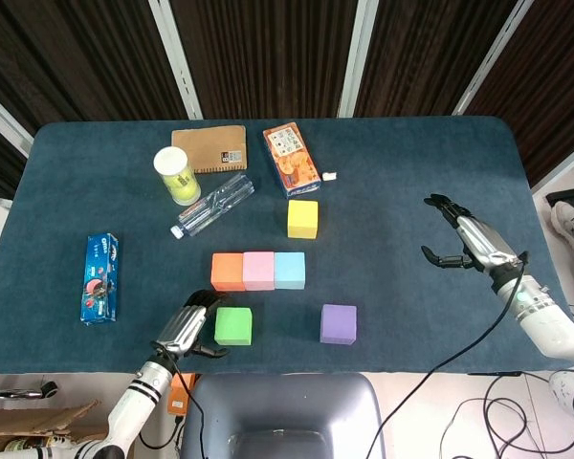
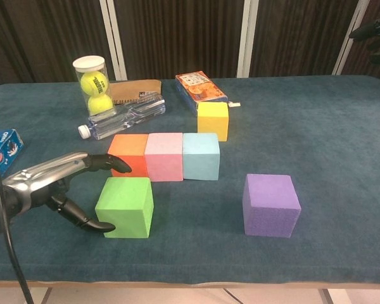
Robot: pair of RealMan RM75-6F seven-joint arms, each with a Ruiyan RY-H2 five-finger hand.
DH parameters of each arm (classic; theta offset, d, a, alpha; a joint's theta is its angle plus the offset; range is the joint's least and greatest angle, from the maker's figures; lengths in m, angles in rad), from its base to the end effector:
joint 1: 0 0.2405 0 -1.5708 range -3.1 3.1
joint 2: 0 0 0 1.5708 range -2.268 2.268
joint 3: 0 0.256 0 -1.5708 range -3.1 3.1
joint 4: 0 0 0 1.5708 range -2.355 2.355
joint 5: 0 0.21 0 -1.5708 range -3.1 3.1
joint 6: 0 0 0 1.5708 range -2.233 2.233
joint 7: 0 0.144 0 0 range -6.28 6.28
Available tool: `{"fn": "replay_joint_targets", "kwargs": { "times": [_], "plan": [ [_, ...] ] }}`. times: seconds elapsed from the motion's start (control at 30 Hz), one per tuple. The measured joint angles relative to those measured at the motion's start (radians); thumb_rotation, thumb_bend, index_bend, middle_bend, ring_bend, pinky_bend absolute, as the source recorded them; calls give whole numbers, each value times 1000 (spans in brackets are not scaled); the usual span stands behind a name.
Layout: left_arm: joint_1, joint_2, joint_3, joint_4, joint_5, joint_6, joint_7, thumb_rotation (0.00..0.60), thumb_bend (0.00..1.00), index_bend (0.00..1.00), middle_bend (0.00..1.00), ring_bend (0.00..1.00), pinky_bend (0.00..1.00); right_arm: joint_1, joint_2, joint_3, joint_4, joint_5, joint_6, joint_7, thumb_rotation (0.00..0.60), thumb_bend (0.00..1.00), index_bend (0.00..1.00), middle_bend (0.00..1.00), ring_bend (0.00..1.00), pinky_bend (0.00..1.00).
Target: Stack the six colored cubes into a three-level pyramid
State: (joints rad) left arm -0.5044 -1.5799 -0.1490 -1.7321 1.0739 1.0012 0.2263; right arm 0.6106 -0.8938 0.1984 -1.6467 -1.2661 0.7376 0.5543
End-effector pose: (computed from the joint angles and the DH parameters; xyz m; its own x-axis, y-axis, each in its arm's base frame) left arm -0.1594 0.2581 -0.0361 0.0460 0.4814 0.8753 0.9905 -0.1355 0.0225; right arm -0.2294 -0.3476 0.1753 0.0278 -0.3853 0.9224 -0.9989 -0.0467 0.0106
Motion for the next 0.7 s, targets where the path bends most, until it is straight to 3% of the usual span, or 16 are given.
{"fn": "replay_joint_targets", "kwargs": {
  "times": [0.33, 0.7],
  "plan": [
    [-24, -24, 5, 42, -19, 6, 24, 600, 142, 321, 176, 87, 69, -10, 3, -2, 18, -31, -3, 40, 452, 337, 96, 0, 0, 0],
    [-35, -39, -4, 56, -34, 3, -12, 600, 218, 496, 223, 110, 69, -16, -1, -7, 36, -59, -2, 77, 451, 338, 97, 0, 0, 0]
  ]
}}
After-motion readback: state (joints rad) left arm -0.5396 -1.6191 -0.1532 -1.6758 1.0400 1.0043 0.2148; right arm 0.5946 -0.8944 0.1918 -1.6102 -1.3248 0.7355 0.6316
